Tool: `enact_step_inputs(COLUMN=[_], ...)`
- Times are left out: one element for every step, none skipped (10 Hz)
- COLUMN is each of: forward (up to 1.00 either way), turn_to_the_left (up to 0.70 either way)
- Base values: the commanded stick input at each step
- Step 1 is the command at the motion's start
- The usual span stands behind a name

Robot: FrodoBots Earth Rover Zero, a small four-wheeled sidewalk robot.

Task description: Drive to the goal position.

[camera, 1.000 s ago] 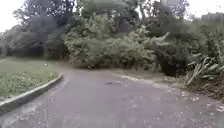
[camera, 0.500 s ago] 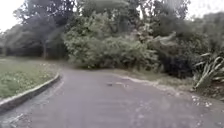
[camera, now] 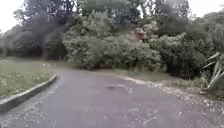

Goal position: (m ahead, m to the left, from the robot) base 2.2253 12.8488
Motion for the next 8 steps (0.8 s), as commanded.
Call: enact_step_inputs(forward=[0.7, 0.7, 0.7, 0.7, 0.7, 0.7, 0.7, 0.7], turn_to_the_left=[0.0, 0.0, 0.0, 0.0, 0.0, 0.0, 0.11, 0.22])
